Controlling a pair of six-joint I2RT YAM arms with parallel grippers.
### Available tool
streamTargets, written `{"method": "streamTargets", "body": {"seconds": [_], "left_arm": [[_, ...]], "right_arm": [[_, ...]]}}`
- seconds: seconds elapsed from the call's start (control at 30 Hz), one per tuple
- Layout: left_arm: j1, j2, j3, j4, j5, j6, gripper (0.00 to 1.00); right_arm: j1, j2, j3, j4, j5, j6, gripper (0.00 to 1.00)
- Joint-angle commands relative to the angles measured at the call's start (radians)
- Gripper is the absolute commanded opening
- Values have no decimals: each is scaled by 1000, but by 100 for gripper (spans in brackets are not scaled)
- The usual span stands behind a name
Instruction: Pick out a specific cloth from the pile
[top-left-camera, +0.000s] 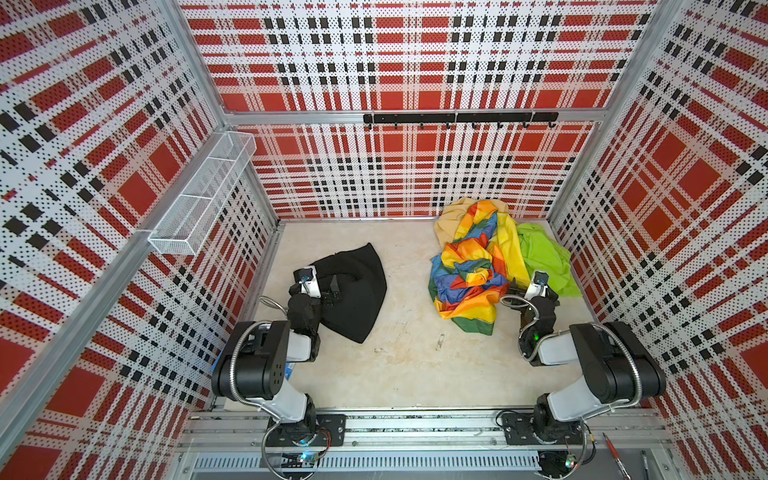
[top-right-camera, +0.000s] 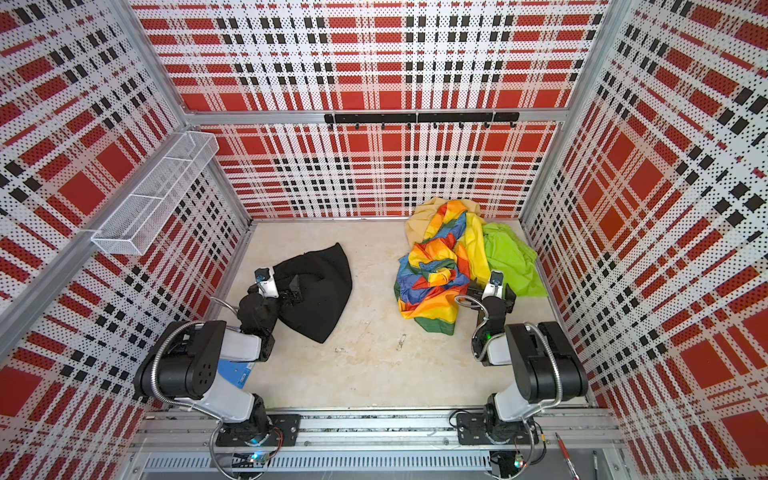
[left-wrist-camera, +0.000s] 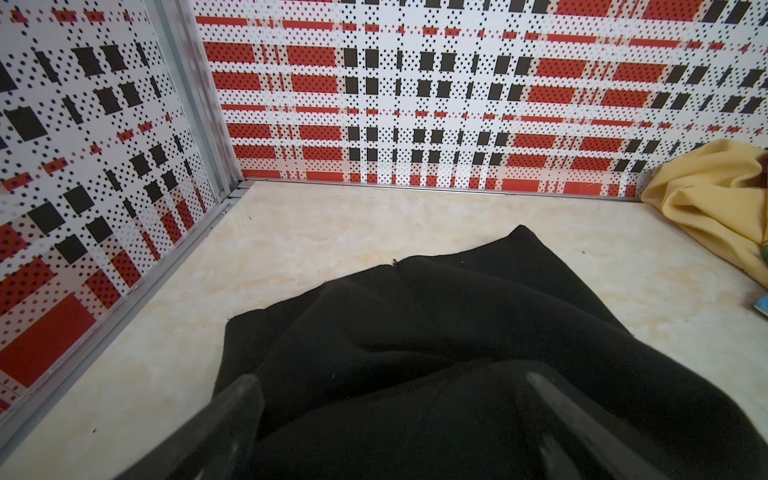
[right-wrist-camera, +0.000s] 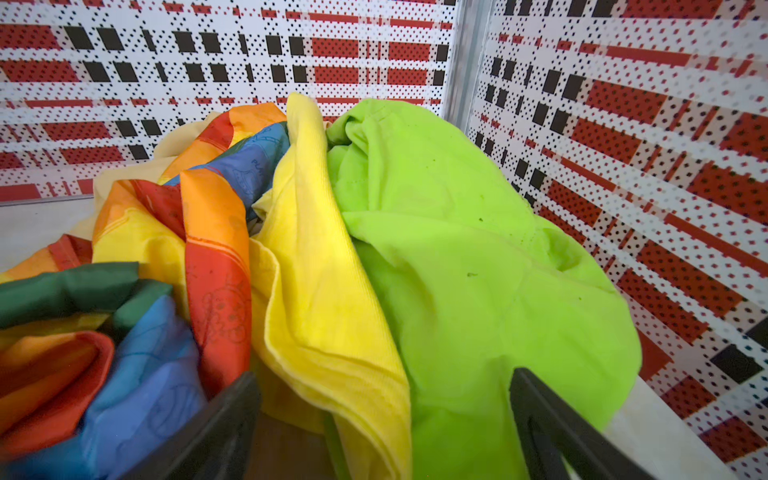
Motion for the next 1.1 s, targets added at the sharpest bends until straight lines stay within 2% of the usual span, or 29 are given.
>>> {"method": "streamTargets", "body": {"seconds": [0.0, 0.03, 0.2, 0.37, 0.47, 0.53, 1.07], "left_arm": [[-4, -11, 4, 15, -10, 6, 99], [-6, -11, 4, 15, -9, 6, 99], [-7, -10, 4, 15, -10, 6, 99], [-7, -11, 4, 15, -12, 6, 99], [-6, -11, 5, 15, -11, 6, 99], [-6, -11, 5, 15, -11, 7, 99], [-5, -10, 6, 12, -8, 7, 99]], "right_arm": [[-9, 6, -3, 117, -25, -18, 100], [-10, -5, 3, 81, -21, -7, 100], [-9, 5, -6, 118, -24, -14, 100], [-11, 9, -82, 269, -189, -75, 100], [-13, 3, -1, 108, -198, -76, 100], [-53, -1, 24, 42, -228, -27, 100], [-58, -1, 18, 55, -238, -29, 100]]}}
